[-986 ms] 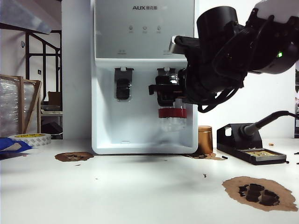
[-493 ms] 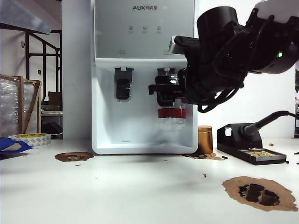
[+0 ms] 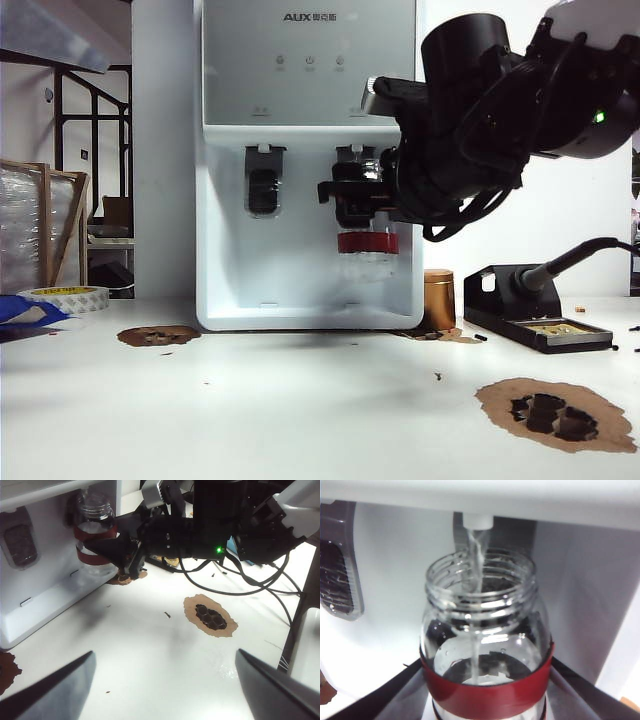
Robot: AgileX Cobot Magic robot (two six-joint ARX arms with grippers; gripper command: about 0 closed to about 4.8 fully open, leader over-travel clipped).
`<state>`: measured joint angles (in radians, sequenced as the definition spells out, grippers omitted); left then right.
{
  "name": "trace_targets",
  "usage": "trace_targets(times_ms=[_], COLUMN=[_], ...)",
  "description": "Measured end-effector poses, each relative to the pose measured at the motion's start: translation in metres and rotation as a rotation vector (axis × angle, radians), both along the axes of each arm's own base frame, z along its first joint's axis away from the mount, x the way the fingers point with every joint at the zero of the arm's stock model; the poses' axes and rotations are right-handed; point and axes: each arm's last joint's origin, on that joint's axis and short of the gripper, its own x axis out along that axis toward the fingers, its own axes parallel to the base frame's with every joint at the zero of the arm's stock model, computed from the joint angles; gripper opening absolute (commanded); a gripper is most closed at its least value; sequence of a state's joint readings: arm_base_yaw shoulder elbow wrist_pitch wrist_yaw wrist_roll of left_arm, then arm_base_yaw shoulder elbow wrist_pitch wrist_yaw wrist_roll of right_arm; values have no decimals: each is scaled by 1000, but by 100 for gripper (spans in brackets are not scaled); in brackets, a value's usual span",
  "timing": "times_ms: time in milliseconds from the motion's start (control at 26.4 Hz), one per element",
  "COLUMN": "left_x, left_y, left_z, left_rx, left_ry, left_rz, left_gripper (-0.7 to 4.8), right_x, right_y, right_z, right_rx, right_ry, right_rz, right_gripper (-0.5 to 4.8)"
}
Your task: Pick up the water bottle with two loops of red belts, then reach the front water dispenser and gently press the gray-black baffle horizontally to get a little water.
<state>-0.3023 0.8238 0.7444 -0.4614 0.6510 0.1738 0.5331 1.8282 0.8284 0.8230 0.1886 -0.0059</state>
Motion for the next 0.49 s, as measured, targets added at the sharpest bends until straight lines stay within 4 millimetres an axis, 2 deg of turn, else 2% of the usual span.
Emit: trace_targets(times_ms=[303, 493], left_x=[0, 0], left_y=[0, 0], left_z=[0, 0], left_rx=[1, 1], left_ry=[0, 0], left_rz=[1, 1], left_gripper=[463, 463], right_x=[-12, -19], right_y=[9, 14], right_z=[13, 15], right_rx=[-5, -16], right_ry=[13, 32], right_rz=[38, 47], right_gripper=[118, 117])
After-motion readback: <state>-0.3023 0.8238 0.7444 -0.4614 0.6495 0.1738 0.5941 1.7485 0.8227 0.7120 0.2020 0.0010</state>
